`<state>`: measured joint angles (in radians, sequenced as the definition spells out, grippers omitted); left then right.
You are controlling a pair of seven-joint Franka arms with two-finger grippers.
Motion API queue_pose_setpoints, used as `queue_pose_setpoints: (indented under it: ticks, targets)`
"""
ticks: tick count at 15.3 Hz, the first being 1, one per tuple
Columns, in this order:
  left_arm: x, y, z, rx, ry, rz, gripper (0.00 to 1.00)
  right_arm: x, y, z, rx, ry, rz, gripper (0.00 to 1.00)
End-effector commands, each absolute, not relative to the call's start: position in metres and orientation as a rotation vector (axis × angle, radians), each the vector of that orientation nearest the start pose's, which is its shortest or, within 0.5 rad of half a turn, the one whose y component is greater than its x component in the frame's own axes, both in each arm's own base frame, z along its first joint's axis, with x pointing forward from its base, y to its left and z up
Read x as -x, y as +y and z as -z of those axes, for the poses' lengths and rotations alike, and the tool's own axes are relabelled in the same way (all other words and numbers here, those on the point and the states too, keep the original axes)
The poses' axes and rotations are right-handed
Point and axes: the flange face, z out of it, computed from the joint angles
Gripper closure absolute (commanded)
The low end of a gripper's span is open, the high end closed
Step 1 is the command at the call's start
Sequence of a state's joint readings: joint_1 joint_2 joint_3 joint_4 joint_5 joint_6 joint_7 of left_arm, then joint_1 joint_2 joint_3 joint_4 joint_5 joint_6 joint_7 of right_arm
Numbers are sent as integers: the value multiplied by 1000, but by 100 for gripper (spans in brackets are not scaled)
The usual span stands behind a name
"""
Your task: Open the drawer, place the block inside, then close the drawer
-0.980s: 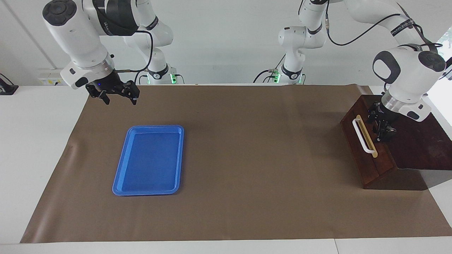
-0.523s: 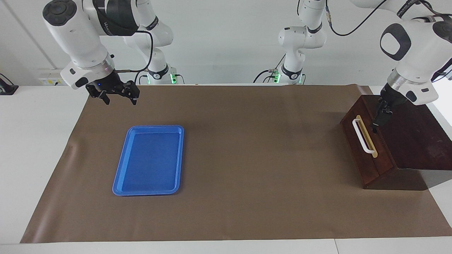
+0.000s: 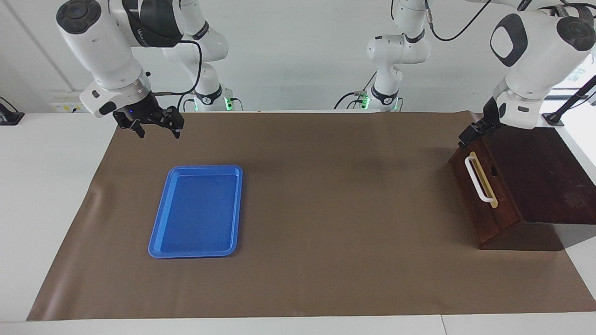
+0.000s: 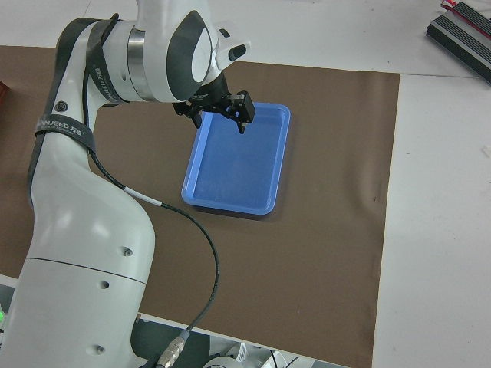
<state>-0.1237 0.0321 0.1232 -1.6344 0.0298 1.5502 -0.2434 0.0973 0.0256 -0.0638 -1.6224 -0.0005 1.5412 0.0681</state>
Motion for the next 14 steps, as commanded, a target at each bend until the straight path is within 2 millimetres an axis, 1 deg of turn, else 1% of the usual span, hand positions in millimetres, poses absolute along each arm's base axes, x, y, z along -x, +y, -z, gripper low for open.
queue_pose_setpoints:
  ticks: [1, 2, 3, 5, 7, 9, 10, 12, 14]
  targets:
    - [-538, 9, -601, 3083, -266, -162, 0, -549, 17, -586, 3124, 80, -174, 0]
    - [-535, 7, -603, 3086, -261, -162, 0, -549, 17, -586, 3124, 80, -174, 0]
    - [-536, 1, -602, 3085, -245, -166, 0, -549, 17, -586, 3124, 80, -174, 0]
    - [-537, -16, -604, 3086, -191, -165, 0, -549, 17, -586, 3124, 80, -174, 0]
    - [-538, -19, -605, 3087, -162, -151, 0, -549, 16, -586, 3123, 82, -174, 0]
    - [-537, -21, -604, 3090, -85, -176, 0, -549, 16, -586, 3125, 82, -174, 0]
    - [-537, -22, -604, 3089, -78, -187, 0, -549, 17, -586, 3125, 80, -174, 0]
    - [-541, -28, -612, 3130, -48, -175, 0, -549, 17, -586, 3125, 80, -174, 0]
    - [-540, -28, -617, 3171, 49, -162, 0, -549, 17, -586, 3124, 80, -174, 0]
